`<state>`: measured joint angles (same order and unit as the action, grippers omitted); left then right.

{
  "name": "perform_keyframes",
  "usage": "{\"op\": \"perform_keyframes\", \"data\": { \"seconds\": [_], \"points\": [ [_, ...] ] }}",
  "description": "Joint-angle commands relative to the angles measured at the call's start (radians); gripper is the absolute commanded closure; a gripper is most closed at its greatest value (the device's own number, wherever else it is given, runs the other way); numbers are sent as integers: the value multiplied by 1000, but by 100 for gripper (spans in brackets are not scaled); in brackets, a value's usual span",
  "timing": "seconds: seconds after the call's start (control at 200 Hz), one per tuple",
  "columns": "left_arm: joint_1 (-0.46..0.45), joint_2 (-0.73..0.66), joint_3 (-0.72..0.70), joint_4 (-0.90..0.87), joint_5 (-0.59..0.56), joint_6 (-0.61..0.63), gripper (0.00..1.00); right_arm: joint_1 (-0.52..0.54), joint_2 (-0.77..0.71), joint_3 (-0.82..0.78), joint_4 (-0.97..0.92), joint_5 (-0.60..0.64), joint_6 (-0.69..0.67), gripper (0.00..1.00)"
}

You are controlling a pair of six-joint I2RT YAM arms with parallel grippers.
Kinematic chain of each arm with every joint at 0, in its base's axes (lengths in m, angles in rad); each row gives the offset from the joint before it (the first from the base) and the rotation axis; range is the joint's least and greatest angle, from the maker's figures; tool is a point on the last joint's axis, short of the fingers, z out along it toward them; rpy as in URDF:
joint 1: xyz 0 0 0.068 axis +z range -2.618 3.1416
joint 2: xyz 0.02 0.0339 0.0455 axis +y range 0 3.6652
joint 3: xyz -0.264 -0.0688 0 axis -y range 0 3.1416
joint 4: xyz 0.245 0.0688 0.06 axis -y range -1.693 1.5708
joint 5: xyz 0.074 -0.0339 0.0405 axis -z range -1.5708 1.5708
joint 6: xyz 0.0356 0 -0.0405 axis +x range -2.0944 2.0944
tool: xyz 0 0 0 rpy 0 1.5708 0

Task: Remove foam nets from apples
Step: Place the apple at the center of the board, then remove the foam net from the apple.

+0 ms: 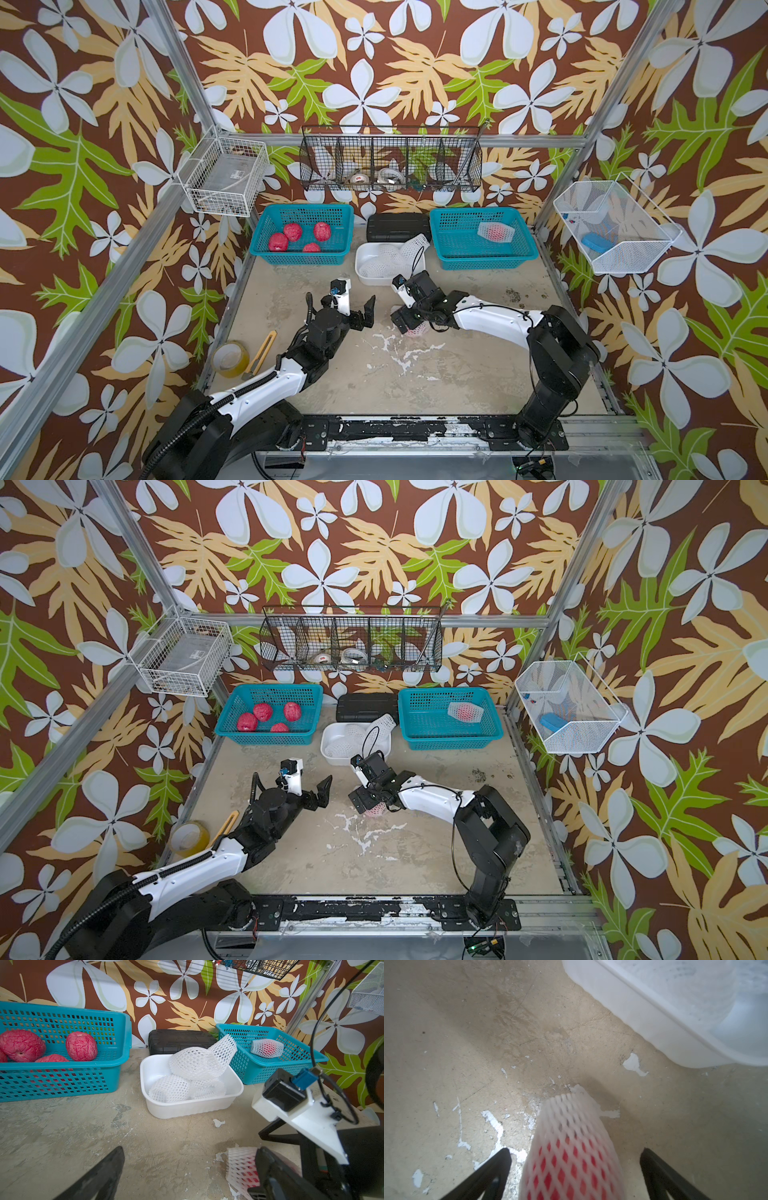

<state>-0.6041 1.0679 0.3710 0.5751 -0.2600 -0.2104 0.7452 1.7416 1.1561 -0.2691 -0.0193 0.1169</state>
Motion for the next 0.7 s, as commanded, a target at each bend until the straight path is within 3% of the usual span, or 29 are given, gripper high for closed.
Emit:
{"op": "perform_keyframes", "data": {
  "seconds": [0.0,0.175,0.46,0.621,0.696],
  "points": [
    [2,-11,-5,6,-16,9,0,0,-24,45,-122,16,-13,0],
    [3,-15,-9,11,-18,9,0,-32,-131,-21,-97,-6,20,0],
    [2,-9,-1,6,-8,14,0,-324,-330,-406,184,-515,241,1],
    [3,-6,3,11,3,10,0,-339,-323,-500,312,-670,320,1],
    [2,2,24,-10,13,23,0,-338,-308,-526,362,-677,355,1]
  ]
}}
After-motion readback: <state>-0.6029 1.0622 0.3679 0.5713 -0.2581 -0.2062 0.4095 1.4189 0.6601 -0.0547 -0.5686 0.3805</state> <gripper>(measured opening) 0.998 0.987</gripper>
